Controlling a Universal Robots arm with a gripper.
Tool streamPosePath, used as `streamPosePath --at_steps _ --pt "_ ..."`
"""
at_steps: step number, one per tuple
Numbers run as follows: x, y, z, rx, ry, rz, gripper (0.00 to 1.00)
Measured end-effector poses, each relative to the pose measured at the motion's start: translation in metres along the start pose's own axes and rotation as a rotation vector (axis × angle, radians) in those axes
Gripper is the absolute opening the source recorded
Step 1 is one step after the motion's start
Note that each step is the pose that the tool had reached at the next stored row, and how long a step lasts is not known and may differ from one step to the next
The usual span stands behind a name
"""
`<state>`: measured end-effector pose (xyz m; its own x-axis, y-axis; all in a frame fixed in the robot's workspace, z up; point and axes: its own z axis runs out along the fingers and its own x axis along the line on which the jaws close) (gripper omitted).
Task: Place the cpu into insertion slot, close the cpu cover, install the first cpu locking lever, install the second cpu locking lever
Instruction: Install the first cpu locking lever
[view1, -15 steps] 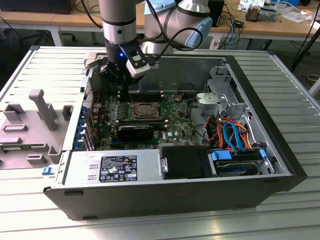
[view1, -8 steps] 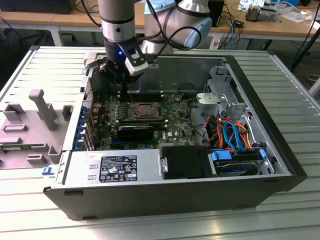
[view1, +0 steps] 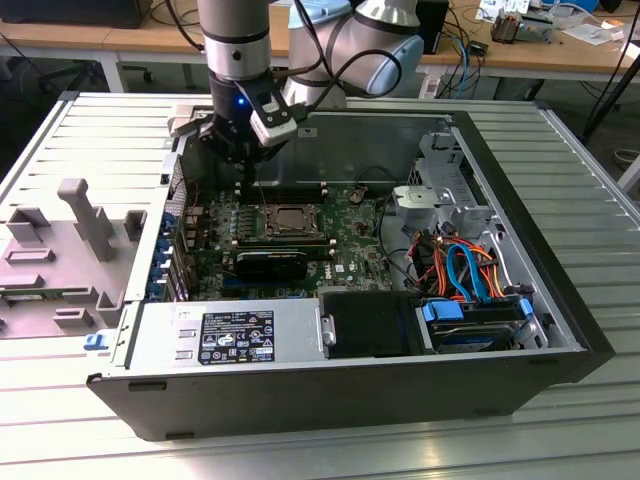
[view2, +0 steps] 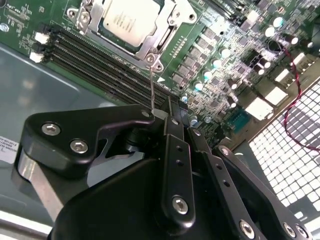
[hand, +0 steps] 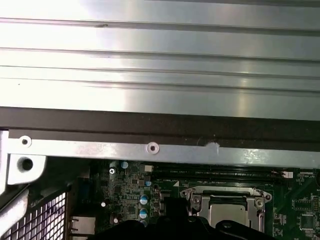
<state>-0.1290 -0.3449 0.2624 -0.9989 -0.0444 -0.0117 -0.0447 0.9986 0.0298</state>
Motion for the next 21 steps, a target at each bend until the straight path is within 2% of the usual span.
streamPosePath --at_steps 9,16,21 --pt "-0.0003 0.0075 0.0005 -0.0036 -0.0001 0.000 0.11" --pt "-0.0005 0.0078 0.0006 -0.0045 -0.0002 0.000 0.11" --pt "-0.0050 0.0076 0.0007 -0.0046 -0.0002 0.000 0.11"
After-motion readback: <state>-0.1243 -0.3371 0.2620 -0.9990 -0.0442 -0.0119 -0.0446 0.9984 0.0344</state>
